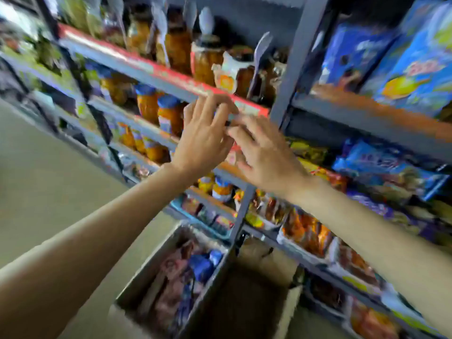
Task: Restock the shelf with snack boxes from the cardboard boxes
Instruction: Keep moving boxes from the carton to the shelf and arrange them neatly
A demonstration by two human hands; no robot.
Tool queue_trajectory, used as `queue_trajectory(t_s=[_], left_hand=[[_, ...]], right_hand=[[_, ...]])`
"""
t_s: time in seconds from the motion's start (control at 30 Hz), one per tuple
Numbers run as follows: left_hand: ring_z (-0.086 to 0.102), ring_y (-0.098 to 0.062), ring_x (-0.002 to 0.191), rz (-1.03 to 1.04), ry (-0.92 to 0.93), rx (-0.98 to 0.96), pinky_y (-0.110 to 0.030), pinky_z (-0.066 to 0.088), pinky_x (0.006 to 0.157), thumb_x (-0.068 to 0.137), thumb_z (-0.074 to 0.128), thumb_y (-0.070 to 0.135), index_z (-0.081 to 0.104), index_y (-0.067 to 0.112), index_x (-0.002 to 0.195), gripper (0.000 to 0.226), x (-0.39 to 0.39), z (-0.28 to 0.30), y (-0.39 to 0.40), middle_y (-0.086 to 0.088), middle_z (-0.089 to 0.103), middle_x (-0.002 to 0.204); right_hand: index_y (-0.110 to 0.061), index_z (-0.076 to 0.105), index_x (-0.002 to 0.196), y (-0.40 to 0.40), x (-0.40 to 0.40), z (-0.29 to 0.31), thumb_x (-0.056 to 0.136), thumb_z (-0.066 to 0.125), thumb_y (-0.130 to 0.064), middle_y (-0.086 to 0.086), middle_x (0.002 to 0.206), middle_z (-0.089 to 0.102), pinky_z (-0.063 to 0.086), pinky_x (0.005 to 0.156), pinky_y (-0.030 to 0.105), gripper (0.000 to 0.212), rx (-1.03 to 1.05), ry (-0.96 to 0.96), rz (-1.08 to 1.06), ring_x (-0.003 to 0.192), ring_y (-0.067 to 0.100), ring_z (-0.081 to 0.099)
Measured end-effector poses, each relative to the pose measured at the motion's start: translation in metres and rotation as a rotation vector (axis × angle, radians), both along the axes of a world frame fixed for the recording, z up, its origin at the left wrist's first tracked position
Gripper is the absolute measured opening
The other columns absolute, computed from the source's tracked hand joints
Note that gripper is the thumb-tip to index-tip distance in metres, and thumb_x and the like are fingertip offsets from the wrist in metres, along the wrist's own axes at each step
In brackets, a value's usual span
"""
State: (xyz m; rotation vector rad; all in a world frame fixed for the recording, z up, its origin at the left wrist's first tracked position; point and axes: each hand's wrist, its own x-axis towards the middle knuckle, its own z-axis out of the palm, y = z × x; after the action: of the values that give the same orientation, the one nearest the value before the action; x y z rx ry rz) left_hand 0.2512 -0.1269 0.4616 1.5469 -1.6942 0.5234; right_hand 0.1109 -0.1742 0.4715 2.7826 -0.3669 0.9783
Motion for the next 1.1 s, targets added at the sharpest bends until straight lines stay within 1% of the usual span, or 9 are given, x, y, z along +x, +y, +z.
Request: queue_trajectory(t_s=[0.13, 0.2, 0.3, 0.47, 0.6, 0.77, 0.9, 1.0, 1.1], left_hand=[[0.050, -0.038, 0.101, 0.347, 0.212, 0.621, -0.045, 0.037, 0.084, 0.069, 0.032, 0.024, 0.053, 0.006, 0.113, 0.052, 0.077, -0.203, 0.088, -0.019, 0.053, 0.115], [0.051, -0.039, 0.103, 0.384, 0.261, 0.813, -0.047, 0.038, 0.086, 0.070, 0.022, 0.031, 0.055, 0.004, 0.116, 0.063, 0.098, -0.296, 0.124, -0.019, 0.053, 0.114], [0.049, -0.035, 0.108, 0.454, 0.301, 1.070, -0.043, 0.035, 0.091, 0.088, 0.034, 0.025, 0.050, 0.010, 0.121, 0.040, 0.110, -0.423, 0.164, -0.012, 0.050, 0.116], [0.044, -0.028, 0.116, 0.455, 0.304, 1.330, -0.039, 0.035, 0.092, 0.091, 0.042, 0.025, 0.032, 0.017, 0.138, 0.048, 0.105, -0.595, 0.197, -0.007, 0.043, 0.124], [0.042, -0.032, 0.115, 0.464, 0.336, 1.400, -0.042, 0.038, 0.087, 0.090, 0.043, 0.024, 0.030, 0.011, 0.136, 0.049, 0.113, -0.681, 0.203, -0.011, 0.040, 0.125], [0.040, -0.036, 0.119, 0.516, 0.462, 1.450, -0.044, 0.037, 0.093, 0.092, 0.045, 0.021, 0.029, 0.002, 0.132, 0.047, 0.122, -0.750, 0.211, -0.016, 0.038, 0.130], [0.036, -0.036, 0.123, 0.484, 0.388, 1.419, -0.041, 0.031, 0.102, 0.095, 0.045, 0.025, 0.024, -0.001, 0.137, 0.054, 0.116, -0.774, 0.197, -0.018, 0.035, 0.134], [0.037, -0.033, 0.120, 0.443, 0.365, 1.384, -0.037, 0.034, 0.097, 0.093, 0.044, 0.025, 0.026, 0.001, 0.136, 0.052, 0.111, -0.771, 0.190, -0.015, 0.036, 0.131], [0.038, -0.031, 0.119, 0.387, 0.344, 1.421, -0.036, 0.037, 0.094, 0.090, 0.048, 0.022, 0.030, 0.004, 0.132, 0.049, 0.112, -0.744, 0.187, -0.013, 0.038, 0.129]], right_hand=[[-0.006, 0.046, 0.122, 0.043, 0.058, -0.224, 0.062, 0.075, -0.008, 0.021, 0.120, 0.055, 0.053, 0.071, 0.036, 0.066, 0.387, 0.447, -0.102, 0.097, 0.037, 0.059], [-0.008, 0.040, 0.135, 0.062, 0.072, -0.324, 0.078, 0.065, -0.010, 0.017, 0.135, 0.040, 0.048, 0.090, 0.041, 0.062, 0.589, 0.647, -0.139, 0.116, 0.037, 0.048], [-0.009, 0.034, 0.138, 0.088, 0.084, -0.454, 0.091, 0.049, -0.018, 0.013, 0.140, 0.026, 0.032, 0.105, 0.038, 0.050, 0.751, 0.948, -0.214, 0.130, 0.033, 0.032], [-0.010, 0.053, 0.116, 0.114, 0.114, -0.630, 0.080, 0.066, -0.014, 0.014, 0.124, 0.048, 0.045, 0.083, 0.039, 0.039, 0.572, 1.114, -0.079, 0.111, 0.032, 0.050], [-0.010, 0.037, 0.137, 0.113, 0.143, -0.743, 0.097, 0.034, -0.009, 0.015, 0.143, 0.033, 0.030, 0.103, 0.043, 0.040, 0.221, 1.299, 0.156, 0.131, 0.032, 0.032], [-0.004, 0.019, 0.148, 0.123, 0.178, -0.844, 0.103, 0.029, -0.020, 0.012, 0.157, 0.014, 0.009, 0.117, 0.036, 0.049, 0.104, 1.546, 0.458, 0.145, 0.026, 0.012], [-0.019, -0.004, 0.151, 0.129, 0.177, -0.874, 0.102, 0.020, -0.027, 0.004, 0.159, -0.003, 0.013, 0.114, 0.055, 0.054, -0.116, 1.765, 0.382, 0.145, 0.033, 0.002], [-0.018, 0.003, 0.151, 0.126, 0.176, -0.851, 0.100, 0.026, -0.029, 0.011, 0.157, 0.016, 0.025, 0.111, 0.050, 0.057, -0.050, 1.775, 0.396, 0.140, 0.035, 0.023], [-0.010, 0.031, 0.143, 0.121, 0.174, -0.806, 0.087, 0.057, -0.026, 0.013, 0.145, 0.034, 0.043, 0.096, 0.044, 0.064, 0.203, 1.629, 0.356, 0.126, 0.034, 0.044]])
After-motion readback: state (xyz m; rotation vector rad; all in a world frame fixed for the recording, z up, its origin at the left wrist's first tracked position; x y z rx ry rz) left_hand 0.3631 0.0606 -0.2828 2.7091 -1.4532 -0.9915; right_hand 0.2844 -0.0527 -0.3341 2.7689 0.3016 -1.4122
